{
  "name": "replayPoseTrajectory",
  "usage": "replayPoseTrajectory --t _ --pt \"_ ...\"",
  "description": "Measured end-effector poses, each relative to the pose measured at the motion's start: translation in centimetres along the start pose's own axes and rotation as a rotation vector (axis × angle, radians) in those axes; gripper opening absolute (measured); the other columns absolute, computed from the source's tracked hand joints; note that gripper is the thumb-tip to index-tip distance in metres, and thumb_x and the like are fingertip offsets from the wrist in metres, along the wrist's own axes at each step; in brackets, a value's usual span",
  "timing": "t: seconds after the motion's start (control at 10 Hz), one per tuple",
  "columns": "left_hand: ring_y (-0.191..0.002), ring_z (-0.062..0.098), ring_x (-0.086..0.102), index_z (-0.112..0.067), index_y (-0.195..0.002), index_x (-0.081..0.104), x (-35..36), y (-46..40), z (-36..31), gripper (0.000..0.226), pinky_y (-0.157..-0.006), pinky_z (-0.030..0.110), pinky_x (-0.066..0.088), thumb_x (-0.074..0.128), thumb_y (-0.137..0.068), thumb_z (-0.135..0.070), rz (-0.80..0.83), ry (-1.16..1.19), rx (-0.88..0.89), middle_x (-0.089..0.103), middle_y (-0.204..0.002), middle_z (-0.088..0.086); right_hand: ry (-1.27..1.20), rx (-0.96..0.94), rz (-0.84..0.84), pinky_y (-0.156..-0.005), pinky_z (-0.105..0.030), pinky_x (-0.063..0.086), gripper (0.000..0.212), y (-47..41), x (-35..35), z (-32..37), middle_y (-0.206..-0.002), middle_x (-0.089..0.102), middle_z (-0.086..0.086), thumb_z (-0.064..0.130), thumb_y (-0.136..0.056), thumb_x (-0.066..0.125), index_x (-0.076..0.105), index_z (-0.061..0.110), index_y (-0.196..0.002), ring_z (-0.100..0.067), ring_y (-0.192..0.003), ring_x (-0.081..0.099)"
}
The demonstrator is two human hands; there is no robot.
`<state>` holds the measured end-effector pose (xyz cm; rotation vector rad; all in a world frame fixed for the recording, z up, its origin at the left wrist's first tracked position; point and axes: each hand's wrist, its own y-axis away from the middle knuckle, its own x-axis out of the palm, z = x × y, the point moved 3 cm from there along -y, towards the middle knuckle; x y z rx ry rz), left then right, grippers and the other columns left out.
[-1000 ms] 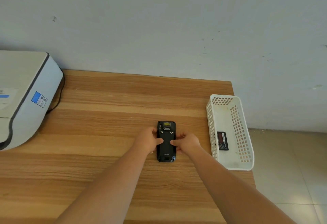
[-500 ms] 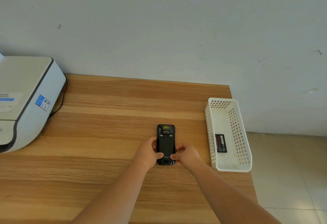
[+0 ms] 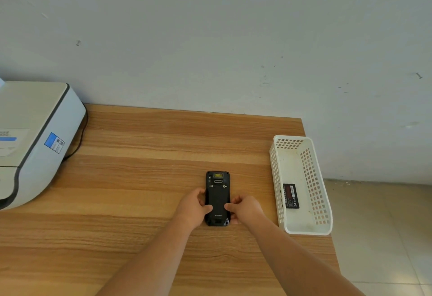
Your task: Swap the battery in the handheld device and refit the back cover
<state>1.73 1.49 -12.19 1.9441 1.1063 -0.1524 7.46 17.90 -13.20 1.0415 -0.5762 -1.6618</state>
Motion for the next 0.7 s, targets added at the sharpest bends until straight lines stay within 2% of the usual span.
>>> replayPoseTrajectory --t 0.2,0.3,0.4,0.5,0.6,0.7 --pt "-0.085 0.015 0.065 -0.025 -0.127 0.052 -0.3 -0.5 -0.4 0.046 -0.081 0.039 0.057 0.072 -0.086 -0.019 0.032 -0.087 -0.008 0.063 -0.092 -0.002 0.042 0.015 0.012 -0.076 -0.041 0.061 0.016 0.3 -0.2 0.2 -0.087 0.072 -0.008 0.019 -0.086 0.073 0.058 0.014 -0.091 -0.023 -0.077 0.073" --pt "-0.087 0.012 0.062 -0.024 -0.129 0.052 -0.4 0.0 -0.9 0.046 -0.082 0.034 0.055 0.072 -0.086 -0.024 0.006 -0.172 0.016 0.063 -0.096 -0.005 0.082 -0.019 0.000 -0.076 -0.040 0.061 0.016 0.9 -0.1 0.2 -0.086 0.072 -0.006 0.024 -0.087 0.071 0.060 0.014 -0.093 -0.021 -0.077 0.073" --pt "-0.105 0.015 0.061 -0.023 -0.131 0.051 -0.9 0.8 -1.1 0.050 -0.090 0.035 0.052 0.071 -0.086 -0.033 -0.003 -0.219 0.015 0.064 -0.117 -0.002 0.087 -0.055 0.002 -0.076 -0.040 0.061 0.017 1.7 -0.5 0.3 -0.087 0.073 -0.005 0.029 -0.088 0.069 0.063 0.014 -0.095 -0.021 -0.078 0.073" --pt "-0.102 0.016 0.061 -0.020 -0.120 0.057 -1.7 1.9 -1.4 0.045 -0.090 0.036 0.052 0.061 -0.088 -0.052 -0.002 -0.267 -0.005 0.065 -0.114 -0.002 0.040 -0.068 0.004 -0.078 -0.039 0.061 0.024 3.2 -1.3 0.5 -0.090 0.073 -0.006 0.036 -0.089 0.067 0.063 0.016 -0.101 -0.020 -0.078 0.073" --pt "-0.072 0.012 0.057 -0.021 -0.082 0.055 -3.3 3.3 -2.9 0.045 -0.067 0.028 0.049 0.047 -0.090 -0.064 -0.034 -0.317 0.014 0.061 -0.080 -0.005 0.040 -0.094 0.010 -0.079 -0.035 0.061 0.025 4.9 -2.7 1.3 -0.091 0.072 -0.004 0.037 -0.089 0.066 0.061 0.019 -0.105 -0.018 -0.082 0.072" --pt "-0.057 0.014 0.043 -0.020 -0.065 0.044 -4.8 4.5 -5.5 0.058 -0.060 0.029 0.037 0.039 -0.087 -0.073 -0.052 -0.227 0.065 0.046 -0.064 -0.004 -0.044 -0.195 0.036 -0.079 -0.035 0.061 0.017 7.7 -4.5 3.5 -0.095 0.071 -0.004 0.032 -0.091 0.065 0.062 0.018 -0.101 -0.016 -0.084 0.070"
